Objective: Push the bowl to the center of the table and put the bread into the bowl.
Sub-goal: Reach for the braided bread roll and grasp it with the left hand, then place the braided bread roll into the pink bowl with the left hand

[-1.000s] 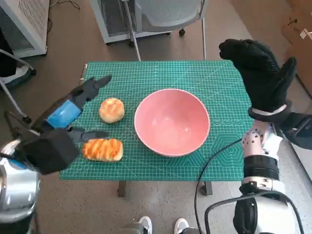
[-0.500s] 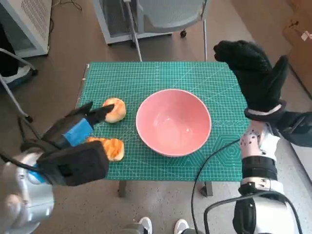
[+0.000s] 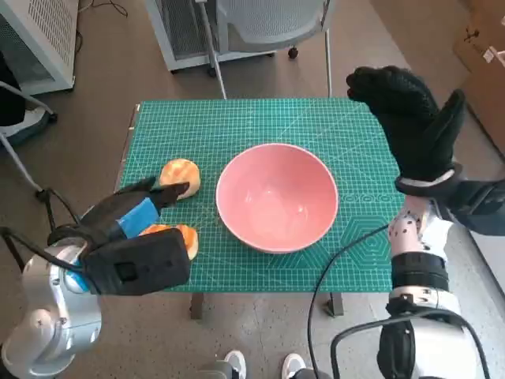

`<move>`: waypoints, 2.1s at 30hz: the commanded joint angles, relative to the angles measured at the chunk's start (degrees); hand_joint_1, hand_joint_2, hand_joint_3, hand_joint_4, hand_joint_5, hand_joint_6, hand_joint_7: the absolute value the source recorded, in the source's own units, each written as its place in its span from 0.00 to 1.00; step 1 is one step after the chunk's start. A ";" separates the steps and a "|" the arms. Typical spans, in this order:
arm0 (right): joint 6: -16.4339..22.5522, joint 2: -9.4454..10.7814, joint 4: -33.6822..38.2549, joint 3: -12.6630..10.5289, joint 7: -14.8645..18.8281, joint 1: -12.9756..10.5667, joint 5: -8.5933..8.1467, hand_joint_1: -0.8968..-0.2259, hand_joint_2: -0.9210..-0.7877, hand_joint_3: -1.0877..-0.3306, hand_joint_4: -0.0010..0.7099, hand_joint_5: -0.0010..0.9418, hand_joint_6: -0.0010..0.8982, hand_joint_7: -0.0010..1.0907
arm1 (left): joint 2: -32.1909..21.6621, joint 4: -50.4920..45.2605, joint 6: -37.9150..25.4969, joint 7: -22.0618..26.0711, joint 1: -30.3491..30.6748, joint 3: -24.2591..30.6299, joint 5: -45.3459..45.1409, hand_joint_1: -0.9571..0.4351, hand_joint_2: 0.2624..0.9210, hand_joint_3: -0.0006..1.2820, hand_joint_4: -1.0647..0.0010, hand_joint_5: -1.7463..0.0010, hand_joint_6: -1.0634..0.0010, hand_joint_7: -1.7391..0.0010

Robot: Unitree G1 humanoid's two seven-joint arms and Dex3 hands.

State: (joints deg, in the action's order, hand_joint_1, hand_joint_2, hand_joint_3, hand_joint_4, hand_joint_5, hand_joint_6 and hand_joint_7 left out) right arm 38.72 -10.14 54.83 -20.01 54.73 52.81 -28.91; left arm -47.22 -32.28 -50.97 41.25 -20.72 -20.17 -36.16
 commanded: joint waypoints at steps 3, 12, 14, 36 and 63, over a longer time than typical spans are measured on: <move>0.56 0.30 0.58 0.16 0.30 -0.76 0.67 0.43 0.00 0.51 0.40 0.00 0.42 0.00 | 1.52 4.22 0.59 -0.41 -0.69 -2.59 -2.83 0.65 0.65 0.02 0.84 0.99 0.65 0.99; 0.62 0.21 0.64 0.18 0.53 -0.68 0.54 0.42 0.00 0.51 0.40 0.00 0.41 0.00 | 3.71 9.49 2.12 -0.96 -0.87 -4.95 -5.55 0.63 0.66 0.01 0.83 1.00 0.63 0.99; 0.51 0.19 0.71 0.11 0.65 -0.65 0.40 0.42 0.00 0.51 0.40 0.00 0.41 0.00 | 4.17 11.08 2.54 -1.04 -1.02 -5.53 -6.23 0.63 0.66 0.01 0.83 1.00 0.63 0.99; 0.29 0.41 0.09 0.08 1.13 -1.11 0.13 0.43 0.00 0.51 0.40 0.00 0.41 0.00 | 9.81 29.12 10.66 -5.36 -2.24 -8.70 -11.55 0.65 0.73 0.03 0.57 0.48 0.43 0.98; -1.17 0.59 -1.52 -0.15 1.40 -2.19 -0.44 0.42 0.00 0.52 0.40 0.00 0.41 0.00 | 8.40 24.67 16.38 -6.76 -0.19 -1.33 -13.85 0.69 1.00 0.14 0.48 0.17 0.50 0.35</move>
State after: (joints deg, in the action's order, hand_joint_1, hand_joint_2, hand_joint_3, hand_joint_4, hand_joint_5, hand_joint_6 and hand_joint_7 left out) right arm 38.38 -9.96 53.19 -20.02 55.86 52.16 -29.14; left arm -37.80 -5.04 -34.98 33.96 -21.19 -23.80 -50.64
